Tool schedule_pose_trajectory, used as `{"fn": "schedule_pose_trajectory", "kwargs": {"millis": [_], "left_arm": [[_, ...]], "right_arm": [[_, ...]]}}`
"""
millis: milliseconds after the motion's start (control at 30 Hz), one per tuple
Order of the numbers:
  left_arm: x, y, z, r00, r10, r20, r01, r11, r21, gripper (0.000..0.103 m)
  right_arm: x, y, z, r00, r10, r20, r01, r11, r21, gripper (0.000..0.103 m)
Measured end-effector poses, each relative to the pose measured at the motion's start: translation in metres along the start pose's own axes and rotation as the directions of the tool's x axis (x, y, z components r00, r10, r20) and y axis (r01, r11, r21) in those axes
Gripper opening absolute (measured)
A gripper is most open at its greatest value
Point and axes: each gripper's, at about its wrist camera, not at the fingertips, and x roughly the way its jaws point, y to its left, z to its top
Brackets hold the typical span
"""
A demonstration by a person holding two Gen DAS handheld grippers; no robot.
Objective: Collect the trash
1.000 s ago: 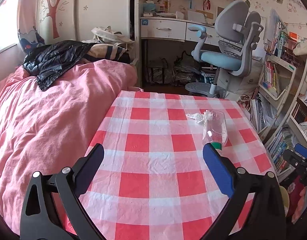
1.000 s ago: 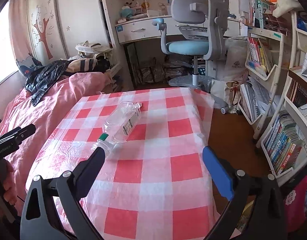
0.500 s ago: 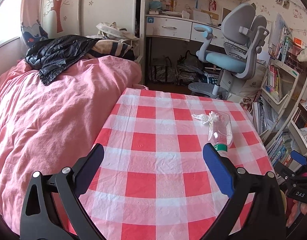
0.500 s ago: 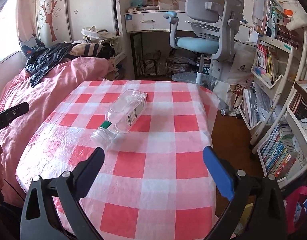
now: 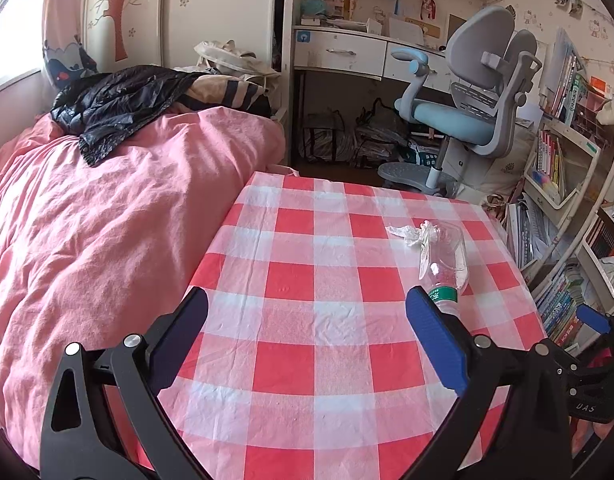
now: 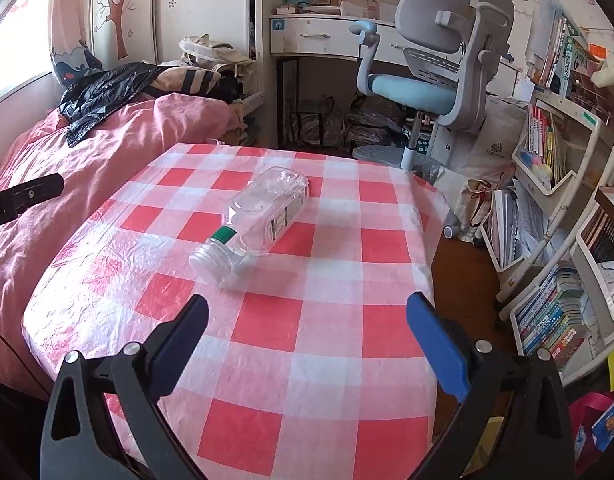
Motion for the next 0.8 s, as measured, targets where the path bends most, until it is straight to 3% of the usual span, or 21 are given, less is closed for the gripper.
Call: {"fn": "schedule_pose_trajectory", "kwargs": {"millis": [600,800], "left_arm": [[0.002,0.002,-0.001,1.000,0.005,-0.006,-0.005,1.000,-0.004,0.095],[0.012,0.018,0.001,1.000,0.027,-0.011,-0.027,0.999,-0.041,0.095]], "right_arm": [[0.001,0.003,0.000,1.000,0.006,-0.002,-0.006,1.000,-0.003,0.095],[0.008,0.014,0.011,0.991,0.132,0.008,-0.132,0.988,0.079,0.095]]}}
